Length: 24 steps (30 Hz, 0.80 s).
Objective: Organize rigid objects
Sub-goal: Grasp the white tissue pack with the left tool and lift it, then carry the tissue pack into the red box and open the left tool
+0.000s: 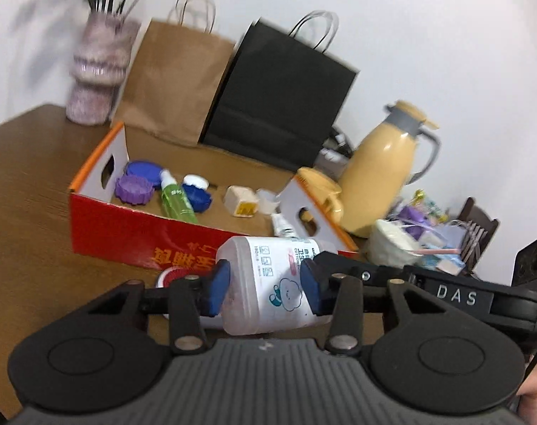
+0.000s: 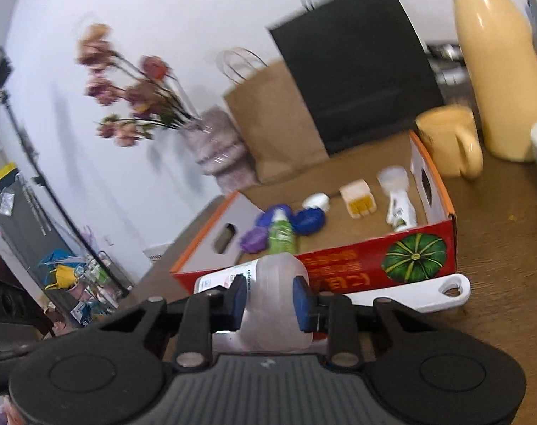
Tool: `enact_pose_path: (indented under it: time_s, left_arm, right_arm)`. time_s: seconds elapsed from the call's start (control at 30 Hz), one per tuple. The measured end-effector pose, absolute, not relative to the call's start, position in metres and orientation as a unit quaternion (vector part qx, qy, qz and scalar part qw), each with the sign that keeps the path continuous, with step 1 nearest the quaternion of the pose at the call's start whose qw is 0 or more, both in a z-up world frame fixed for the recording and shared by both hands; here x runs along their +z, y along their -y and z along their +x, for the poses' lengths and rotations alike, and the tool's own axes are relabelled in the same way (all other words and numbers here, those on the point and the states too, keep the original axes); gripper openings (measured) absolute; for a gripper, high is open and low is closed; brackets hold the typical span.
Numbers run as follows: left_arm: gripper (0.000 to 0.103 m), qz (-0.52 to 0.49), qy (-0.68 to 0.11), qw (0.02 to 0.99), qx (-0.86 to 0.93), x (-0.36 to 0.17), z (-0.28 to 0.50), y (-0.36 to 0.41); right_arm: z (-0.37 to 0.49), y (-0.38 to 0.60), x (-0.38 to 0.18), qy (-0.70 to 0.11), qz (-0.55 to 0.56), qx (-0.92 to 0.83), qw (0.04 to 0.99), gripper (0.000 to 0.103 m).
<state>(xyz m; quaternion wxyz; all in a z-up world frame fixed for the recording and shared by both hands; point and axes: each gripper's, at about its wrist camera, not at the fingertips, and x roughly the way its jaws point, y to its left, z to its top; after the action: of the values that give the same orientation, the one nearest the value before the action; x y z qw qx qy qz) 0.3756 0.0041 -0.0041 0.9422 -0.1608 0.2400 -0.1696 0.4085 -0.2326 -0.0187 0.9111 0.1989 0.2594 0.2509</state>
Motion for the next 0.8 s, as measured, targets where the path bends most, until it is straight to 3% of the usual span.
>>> enact_pose_path:
  time_s: [0.4, 0.8]
  left_arm:
    - [0.041, -0.175, -0.204, 0.949, -0.164, 0.002, 0.197, -0.016]
    - [0.039, -0.168, -0.179, 0.956, -0.163, 0.017, 0.165, -0.020]
  right_arm:
    - [0.218, 0.228, -0.009, -0.214, 0.200, 0.250, 0.923, 0.027]
    - [0.181, 0.228, 0.003, -0.200, 0.201, 0.262, 0.922, 0.027]
